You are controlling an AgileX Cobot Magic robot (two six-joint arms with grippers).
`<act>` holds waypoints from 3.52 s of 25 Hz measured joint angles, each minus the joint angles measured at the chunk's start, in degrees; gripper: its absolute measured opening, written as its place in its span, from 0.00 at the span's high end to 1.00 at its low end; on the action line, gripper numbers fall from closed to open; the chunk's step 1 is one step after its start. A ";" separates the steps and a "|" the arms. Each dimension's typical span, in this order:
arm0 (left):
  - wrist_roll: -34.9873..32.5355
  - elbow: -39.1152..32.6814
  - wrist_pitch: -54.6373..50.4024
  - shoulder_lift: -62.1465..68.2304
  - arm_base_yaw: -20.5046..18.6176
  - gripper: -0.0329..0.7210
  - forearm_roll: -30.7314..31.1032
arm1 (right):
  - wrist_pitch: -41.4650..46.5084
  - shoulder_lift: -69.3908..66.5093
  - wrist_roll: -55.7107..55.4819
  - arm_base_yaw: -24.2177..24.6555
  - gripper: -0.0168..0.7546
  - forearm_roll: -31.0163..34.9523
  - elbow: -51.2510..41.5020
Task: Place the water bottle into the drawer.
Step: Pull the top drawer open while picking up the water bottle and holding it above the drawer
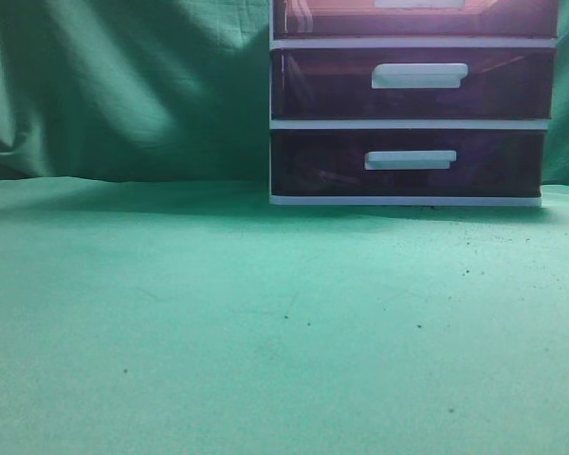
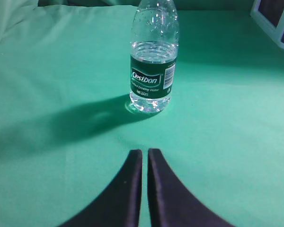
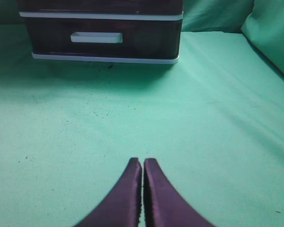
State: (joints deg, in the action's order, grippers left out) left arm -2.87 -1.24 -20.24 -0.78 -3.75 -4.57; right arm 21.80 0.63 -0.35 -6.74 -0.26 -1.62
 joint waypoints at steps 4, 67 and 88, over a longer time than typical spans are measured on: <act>0.00 0.00 0.00 0.00 0.00 0.96 0.00 | 0.00 0.00 -0.10 0.00 0.98 0.00 0.00; -20.91 25.04 14.80 51.28 0.00 0.11 -23.87 | 0.00 0.00 -0.10 0.00 0.98 0.00 0.00; -20.91 45.72 17.42 88.43 0.00 0.31 -26.40 | 0.00 0.00 -0.10 0.00 0.98 0.00 0.00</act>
State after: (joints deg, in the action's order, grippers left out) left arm -23.77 44.48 -2.83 87.65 -3.75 -30.97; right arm 21.80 0.63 -0.45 -6.74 -0.26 -1.62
